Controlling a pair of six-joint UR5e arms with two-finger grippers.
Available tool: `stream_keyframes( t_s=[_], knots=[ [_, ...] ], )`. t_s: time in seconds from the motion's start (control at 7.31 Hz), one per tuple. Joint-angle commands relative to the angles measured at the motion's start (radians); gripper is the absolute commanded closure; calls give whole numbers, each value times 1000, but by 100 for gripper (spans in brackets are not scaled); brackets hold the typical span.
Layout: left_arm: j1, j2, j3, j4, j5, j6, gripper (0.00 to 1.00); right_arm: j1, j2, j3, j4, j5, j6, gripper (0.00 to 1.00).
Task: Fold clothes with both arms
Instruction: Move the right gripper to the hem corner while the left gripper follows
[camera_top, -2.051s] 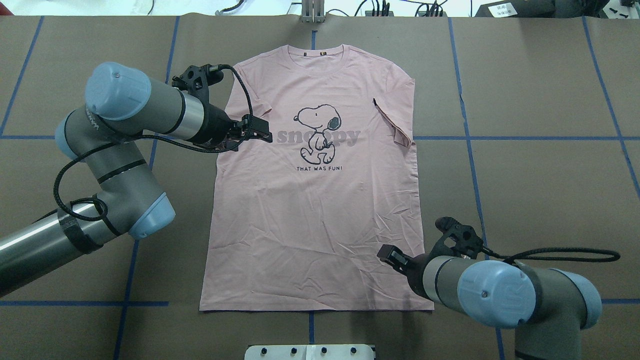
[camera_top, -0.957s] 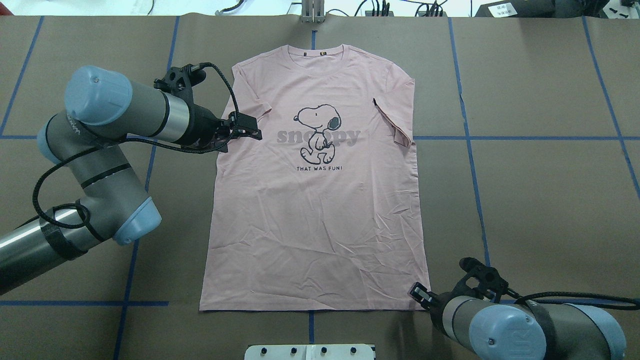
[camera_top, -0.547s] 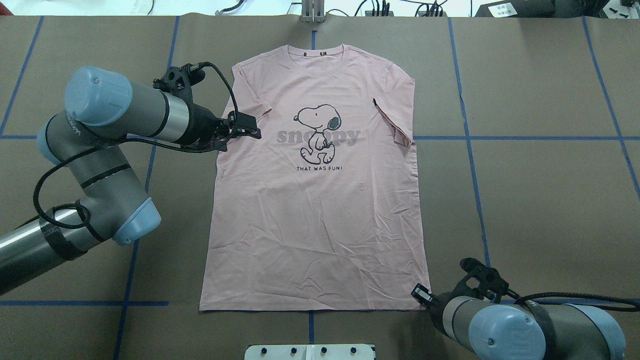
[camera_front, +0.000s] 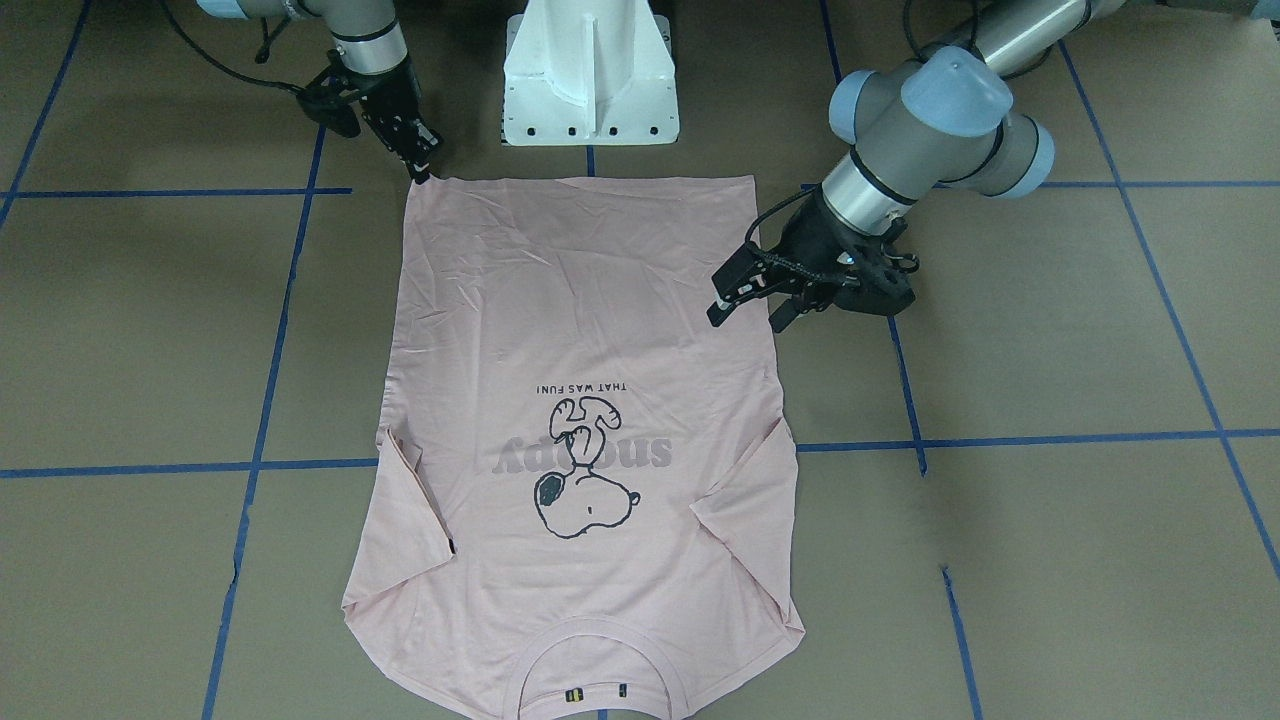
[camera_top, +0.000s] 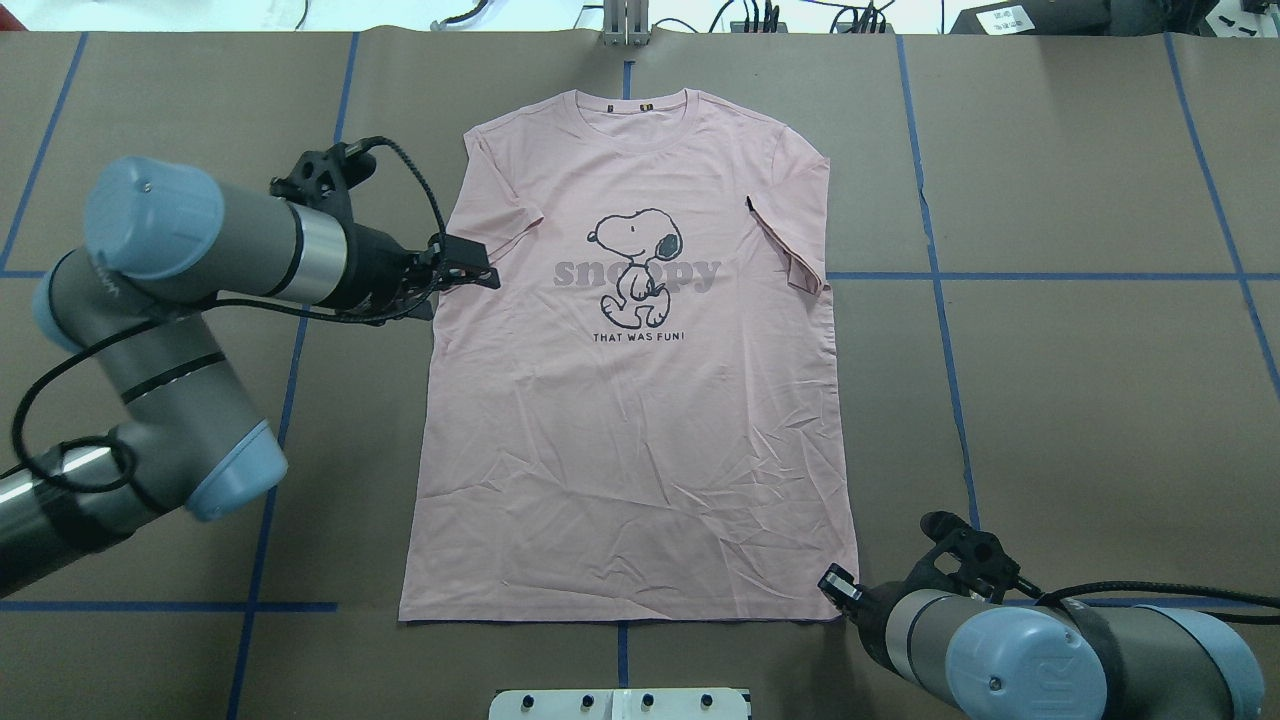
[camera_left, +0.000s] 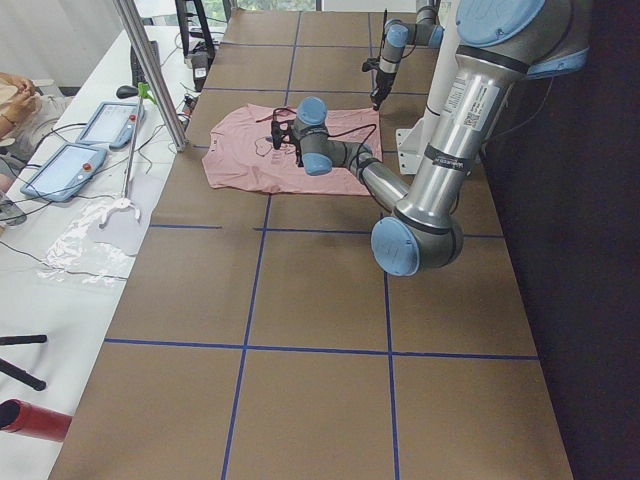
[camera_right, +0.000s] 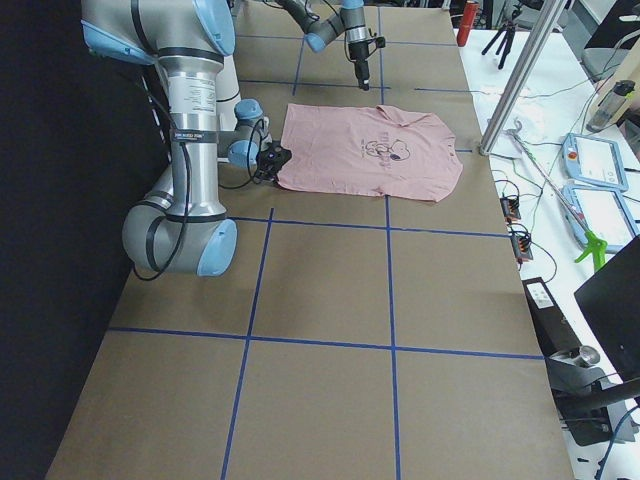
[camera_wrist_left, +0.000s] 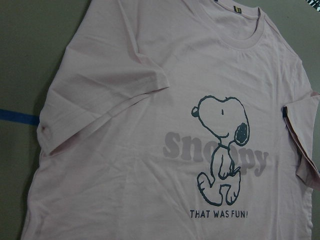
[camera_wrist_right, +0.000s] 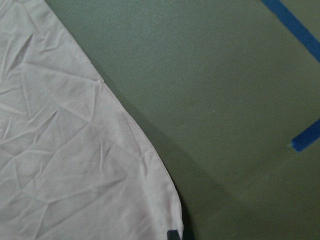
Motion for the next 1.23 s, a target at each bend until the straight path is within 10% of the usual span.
stream_keyframes(
  t_s=[0.0, 0.27, 1.09],
  knots=[
    [190, 166, -235, 209, 196, -73, 4, 8, -1, 10, -1, 3, -1, 100],
    [394, 168, -300, 420, 307, -224, 11, 9, 0, 11, -1, 3, -1, 100],
    [508, 233, -271, 422, 311, -326, 23, 11, 2, 10, -1, 3, -1, 100]
  ],
)
